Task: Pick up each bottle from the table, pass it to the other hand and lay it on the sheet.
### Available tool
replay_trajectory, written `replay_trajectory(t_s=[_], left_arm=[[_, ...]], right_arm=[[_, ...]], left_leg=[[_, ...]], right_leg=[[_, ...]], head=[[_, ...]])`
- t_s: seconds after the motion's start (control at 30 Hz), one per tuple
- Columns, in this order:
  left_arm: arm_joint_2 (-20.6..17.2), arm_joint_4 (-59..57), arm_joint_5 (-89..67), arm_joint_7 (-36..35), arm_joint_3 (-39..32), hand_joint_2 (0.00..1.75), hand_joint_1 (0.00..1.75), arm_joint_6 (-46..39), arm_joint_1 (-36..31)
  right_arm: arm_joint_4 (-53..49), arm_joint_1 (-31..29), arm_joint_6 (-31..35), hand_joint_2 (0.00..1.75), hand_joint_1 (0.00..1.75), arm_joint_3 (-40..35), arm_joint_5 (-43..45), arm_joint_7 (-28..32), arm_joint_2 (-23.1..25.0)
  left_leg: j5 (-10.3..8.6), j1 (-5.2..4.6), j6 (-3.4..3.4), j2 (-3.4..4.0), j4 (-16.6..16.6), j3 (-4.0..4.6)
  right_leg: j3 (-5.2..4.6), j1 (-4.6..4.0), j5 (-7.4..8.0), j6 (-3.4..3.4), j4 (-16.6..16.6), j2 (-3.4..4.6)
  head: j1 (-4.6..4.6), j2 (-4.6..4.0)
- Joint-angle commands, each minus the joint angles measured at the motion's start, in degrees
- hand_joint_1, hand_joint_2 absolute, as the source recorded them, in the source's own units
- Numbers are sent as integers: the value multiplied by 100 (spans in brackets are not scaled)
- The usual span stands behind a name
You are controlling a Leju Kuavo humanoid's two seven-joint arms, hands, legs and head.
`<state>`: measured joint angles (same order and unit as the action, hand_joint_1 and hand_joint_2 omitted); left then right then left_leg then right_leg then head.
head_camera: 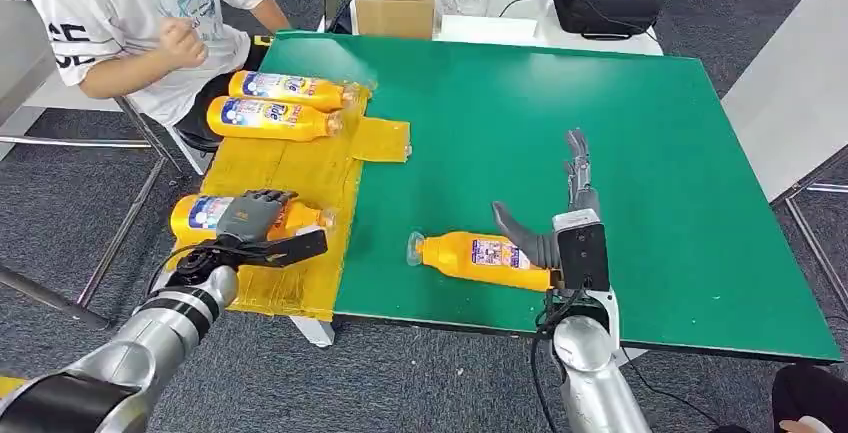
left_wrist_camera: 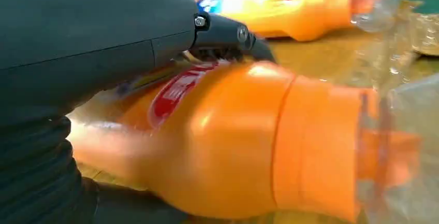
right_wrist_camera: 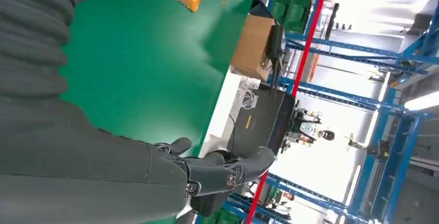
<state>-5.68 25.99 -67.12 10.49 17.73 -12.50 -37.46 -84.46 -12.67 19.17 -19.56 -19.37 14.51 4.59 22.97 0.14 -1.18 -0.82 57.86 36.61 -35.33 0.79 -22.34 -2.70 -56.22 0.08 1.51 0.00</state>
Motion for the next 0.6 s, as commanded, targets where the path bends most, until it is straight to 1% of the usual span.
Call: replay_trajectory(t_s=[0.03,0.07,0.1,0.13,0.17,0.2,0.27,0.33,0.37,0.4,0.47,0.5,0.53,0.6], left_arm=[[-129,-645,82,143,434,0,0,535,-177],[-129,-645,82,143,434,0,0,535,-177],[-117,-623,170,204,385,0,0,566,-181],[-101,-573,468,408,213,0,0,694,-162],[-102,-527,630,535,131,0,0,744,-143],[-110,-524,633,538,131,0,0,746,-144],[-110,-524,633,538,131,0,0,746,-144],[-110,-524,633,538,131,0,0,746,-144],[-97,-399,1060,884,-122,0,0,890,-74],[-105,-279,1311,1105,-232,0,0,992,-8],[-165,31,1906,1592,-466,0,0,1343,173],[-190,184,2159,1712,-558,0,0,1472,255],[-225,381,2454,1882,-637,0,0,1601,346],[-261,576,2731,1964,-719,0,0,1709,419]], right_arm=[[252,-227,-79,175,0,98,55,-8,-150],[252,-227,-79,175,0,98,55,-8,-150],[263,-227,-92,175,0,102,62,-5,-165],[300,-236,-102,175,0,101,71,-14,-197],[323,-240,-115,175,0,92,85,-25,-221],[333,-234,-115,175,0,100,85,-25,-233],[333,-234,-115,175,0,100,85,-25,-233],[333,-234,-115,175,0,100,85,-25,-233],[413,-262,-132,175,0,100,97,-50,-253],[474,-275,-151,175,0,98,104,-65,-281],[640,-312,-190,175,0,107,108,-66,-326],[730,-345,-228,175,0,93,114,-91,-348],[875,-421,-267,175,0,58,93,-118,-368],[1119,-560,-330,175,0,10,67,-153,-377]], left_leg=[[11,-3,4,21,-6,-32],[18,0,6,29,-6,-49],[9,-3,3,18,-7,-36],[15,-1,6,26,-9,-50],[12,-1,5,19,-7,-44],[7,-2,3,13,-7,-34],[15,-1,5,23,-8,-53],[8,0,3,11,-5,-35],[5,-1,2,3,-4,-28],[12,-1,3,10,-5,-43],[6,-2,2,10,-7,-33],[14,0,4,22,-7,-49],[9,-3,3,16,-9,-41],[11,-1,5,24,-9,-46]], right_leg=[[25,2,-6,7,3,16],[40,-2,-10,11,5,21],[29,2,-6,6,4,13],[42,-1,-8,10,8,18],[38,-1,-7,9,6,12],[28,1,-4,6,5,9],[44,-2,-9,11,8,15],[31,-2,-5,6,5,6],[24,0,-4,5,3,3],[38,0,-9,8,5,7],[29,2,-2,5,5,10],[43,-1,-6,9,8,19],[35,2,-4,6,6,15],[39,-1,-3,9,8,22]], head=[[2,0],[2,0],[4,0],[2,0],[2,0],[2,0],[7,0],[2,-2],[2,0],[2,0],[2,0],[2,0],[2,0],[2,0]])
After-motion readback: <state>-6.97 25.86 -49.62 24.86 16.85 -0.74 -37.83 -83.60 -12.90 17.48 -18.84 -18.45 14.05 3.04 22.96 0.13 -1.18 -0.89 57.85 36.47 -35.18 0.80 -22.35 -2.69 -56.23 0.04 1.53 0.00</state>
